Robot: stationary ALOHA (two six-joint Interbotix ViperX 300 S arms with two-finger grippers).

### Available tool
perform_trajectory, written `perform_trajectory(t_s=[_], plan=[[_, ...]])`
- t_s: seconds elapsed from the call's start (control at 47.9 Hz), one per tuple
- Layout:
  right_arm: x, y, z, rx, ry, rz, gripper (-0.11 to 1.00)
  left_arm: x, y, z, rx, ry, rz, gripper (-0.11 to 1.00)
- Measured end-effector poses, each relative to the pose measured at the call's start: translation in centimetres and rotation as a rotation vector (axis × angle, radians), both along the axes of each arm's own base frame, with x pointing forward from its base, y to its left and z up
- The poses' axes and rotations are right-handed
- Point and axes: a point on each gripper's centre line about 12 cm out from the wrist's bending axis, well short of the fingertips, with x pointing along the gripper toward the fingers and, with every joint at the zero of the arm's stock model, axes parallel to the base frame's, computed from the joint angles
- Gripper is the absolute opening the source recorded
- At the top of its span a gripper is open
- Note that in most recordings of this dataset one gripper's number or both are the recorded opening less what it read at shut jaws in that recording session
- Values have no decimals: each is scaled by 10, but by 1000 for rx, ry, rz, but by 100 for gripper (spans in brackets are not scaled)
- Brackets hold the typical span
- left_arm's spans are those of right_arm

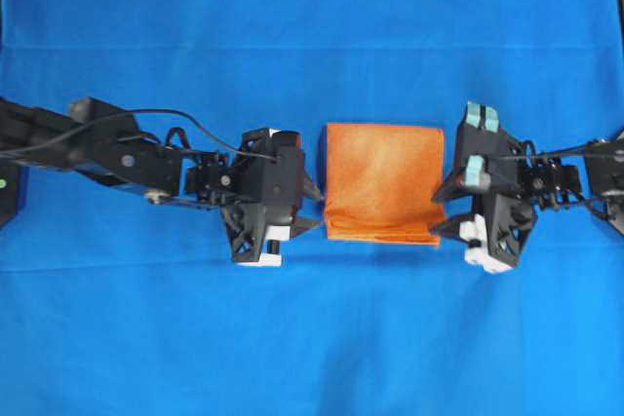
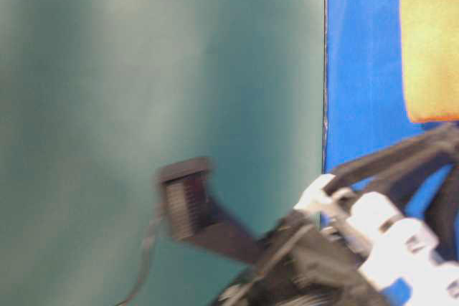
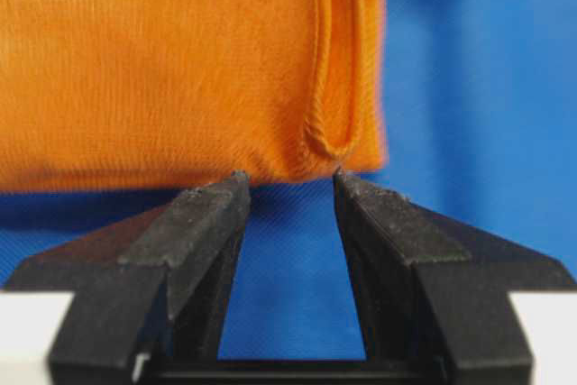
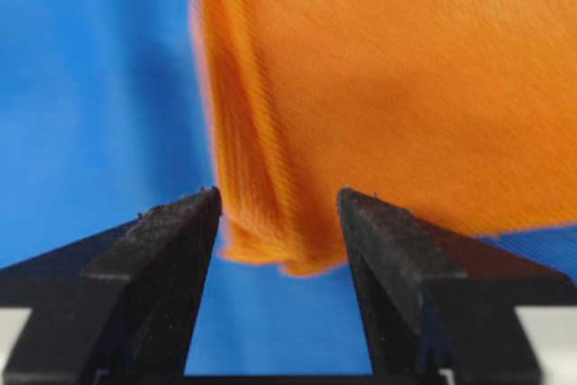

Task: Fold a vertical towel.
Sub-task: 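Open both grippers and withdraw them sideways from the folded towel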

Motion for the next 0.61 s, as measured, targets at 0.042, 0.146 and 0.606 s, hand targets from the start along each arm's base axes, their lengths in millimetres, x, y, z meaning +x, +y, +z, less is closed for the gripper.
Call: perform_trajectory(t_s=[0.042,0.146,0.606], plan=[[0,2,8,3,-21,8,59,-2,-2,10,-1,-6,-7,39],[-2,3,29,4,-77,19,59,-10,-8,37,-4,-27,-23,39],[-33,-9,128,-89,-421,68,59,-58,-4,138,-19,-214,-31,39]])
